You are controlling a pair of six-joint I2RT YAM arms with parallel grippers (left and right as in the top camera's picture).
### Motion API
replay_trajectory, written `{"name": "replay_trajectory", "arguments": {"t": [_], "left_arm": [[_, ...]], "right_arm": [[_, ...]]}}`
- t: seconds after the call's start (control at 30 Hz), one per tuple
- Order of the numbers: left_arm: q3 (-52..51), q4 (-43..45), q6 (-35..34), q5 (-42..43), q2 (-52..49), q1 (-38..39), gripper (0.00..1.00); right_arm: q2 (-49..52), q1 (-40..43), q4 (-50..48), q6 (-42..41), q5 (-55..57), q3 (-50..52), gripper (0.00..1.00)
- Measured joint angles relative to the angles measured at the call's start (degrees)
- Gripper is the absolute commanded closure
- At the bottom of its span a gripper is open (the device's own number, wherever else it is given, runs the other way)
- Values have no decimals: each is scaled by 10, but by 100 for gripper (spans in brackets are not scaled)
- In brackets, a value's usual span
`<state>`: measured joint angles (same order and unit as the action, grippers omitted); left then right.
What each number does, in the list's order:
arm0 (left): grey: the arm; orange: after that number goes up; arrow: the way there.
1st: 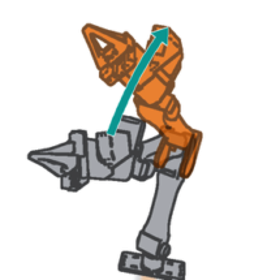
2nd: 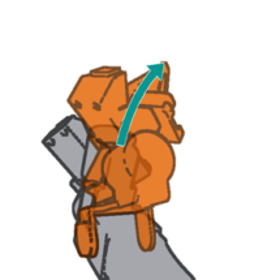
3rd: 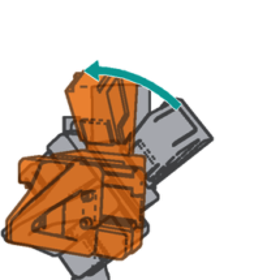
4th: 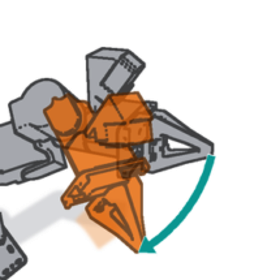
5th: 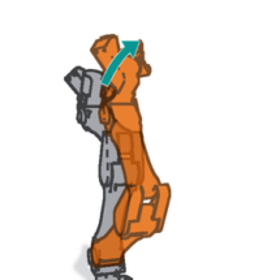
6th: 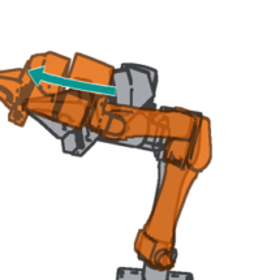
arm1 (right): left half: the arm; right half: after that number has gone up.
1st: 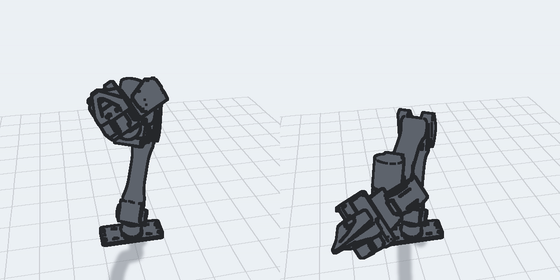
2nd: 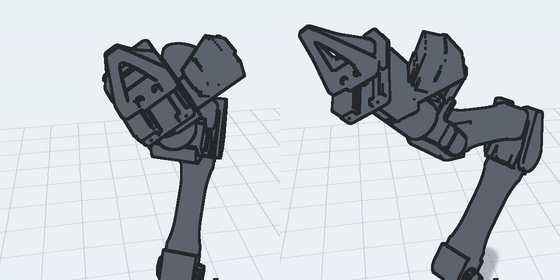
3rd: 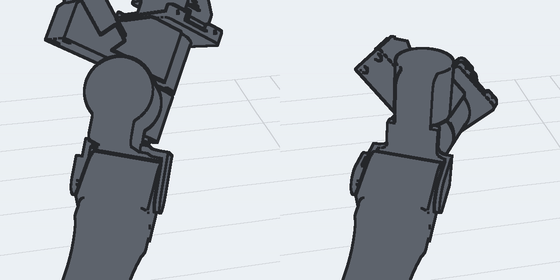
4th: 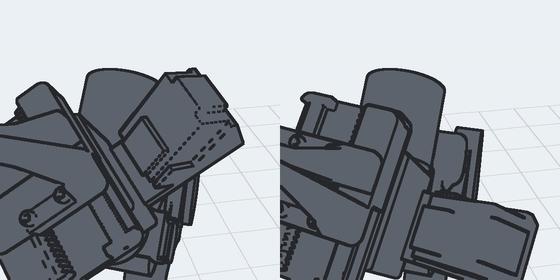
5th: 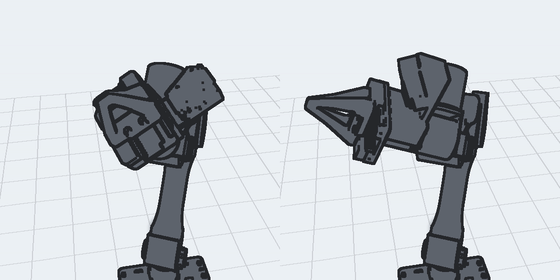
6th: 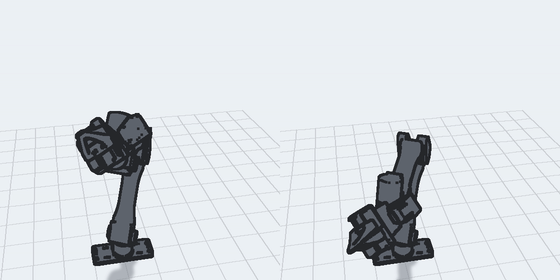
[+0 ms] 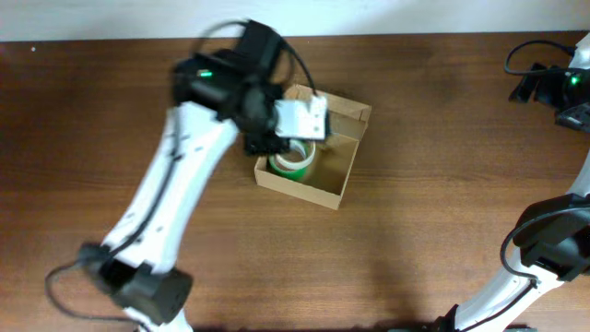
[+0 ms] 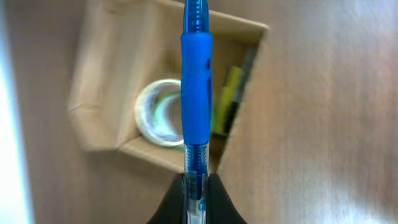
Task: Pack container
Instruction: 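Carry the blue pen into the box and release it, then move the left gripper back toward the clear pen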
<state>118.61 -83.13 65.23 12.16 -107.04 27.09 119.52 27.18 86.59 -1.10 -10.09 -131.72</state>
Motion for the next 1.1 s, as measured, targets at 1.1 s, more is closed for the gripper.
{"name": "replay_trajectory", "arguments": {"t": [1.1], "left_arm": [[-7,-21,69,-7,-234,27,71]], "right_arm": [[0,0,0,0,0,0,1]]}}
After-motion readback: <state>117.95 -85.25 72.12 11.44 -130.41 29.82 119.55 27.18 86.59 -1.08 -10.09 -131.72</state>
